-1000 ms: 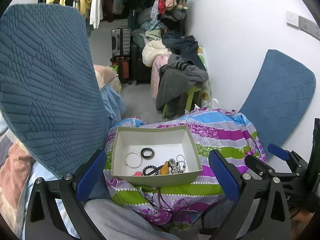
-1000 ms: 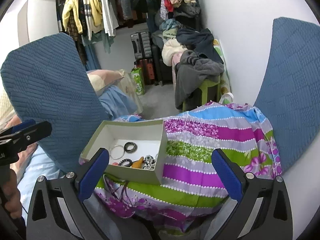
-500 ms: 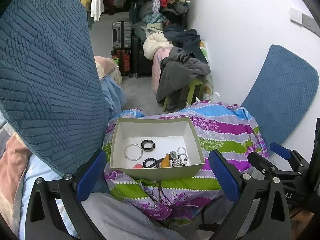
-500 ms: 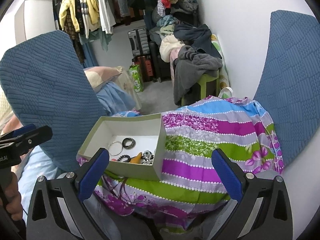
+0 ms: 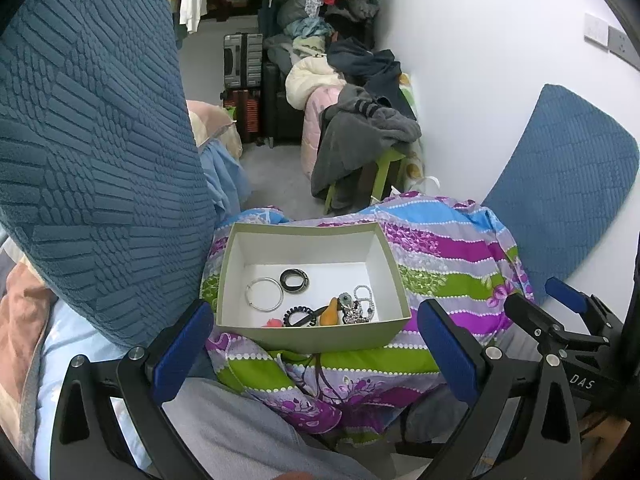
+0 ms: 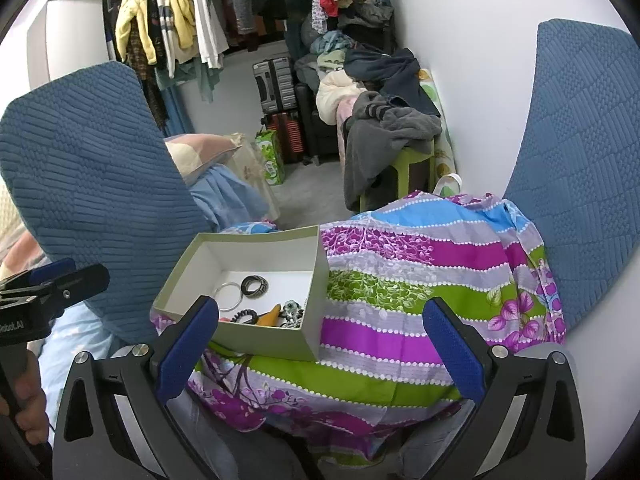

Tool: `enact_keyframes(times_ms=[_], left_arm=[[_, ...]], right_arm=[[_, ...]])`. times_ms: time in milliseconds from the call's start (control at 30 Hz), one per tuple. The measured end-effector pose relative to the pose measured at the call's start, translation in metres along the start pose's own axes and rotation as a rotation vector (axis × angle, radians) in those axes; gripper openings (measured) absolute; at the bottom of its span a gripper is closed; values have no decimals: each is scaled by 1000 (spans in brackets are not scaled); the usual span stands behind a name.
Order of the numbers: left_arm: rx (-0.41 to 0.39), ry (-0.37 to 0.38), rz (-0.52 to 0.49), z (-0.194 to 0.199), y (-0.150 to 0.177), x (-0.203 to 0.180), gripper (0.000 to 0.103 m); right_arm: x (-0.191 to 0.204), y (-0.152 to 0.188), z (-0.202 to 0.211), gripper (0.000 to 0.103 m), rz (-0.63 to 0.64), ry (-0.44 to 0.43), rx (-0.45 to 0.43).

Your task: Organize jewelry

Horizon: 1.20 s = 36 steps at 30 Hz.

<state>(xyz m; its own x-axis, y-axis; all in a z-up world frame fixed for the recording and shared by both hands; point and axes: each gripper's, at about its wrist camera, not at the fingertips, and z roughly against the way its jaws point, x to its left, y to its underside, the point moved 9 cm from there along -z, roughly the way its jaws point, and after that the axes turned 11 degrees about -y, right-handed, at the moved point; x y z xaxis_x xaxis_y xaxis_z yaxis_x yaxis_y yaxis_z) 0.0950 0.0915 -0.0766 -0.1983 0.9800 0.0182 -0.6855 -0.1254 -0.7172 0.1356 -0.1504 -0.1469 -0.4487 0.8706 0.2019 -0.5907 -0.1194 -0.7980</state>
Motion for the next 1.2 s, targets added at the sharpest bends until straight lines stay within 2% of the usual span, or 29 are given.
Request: enact_keyframes(times_ms=[1200], left_arm=[[47,1,6,-16,8,8,102]], right_arm=[[-6,0,0,103,5,51,-2]])
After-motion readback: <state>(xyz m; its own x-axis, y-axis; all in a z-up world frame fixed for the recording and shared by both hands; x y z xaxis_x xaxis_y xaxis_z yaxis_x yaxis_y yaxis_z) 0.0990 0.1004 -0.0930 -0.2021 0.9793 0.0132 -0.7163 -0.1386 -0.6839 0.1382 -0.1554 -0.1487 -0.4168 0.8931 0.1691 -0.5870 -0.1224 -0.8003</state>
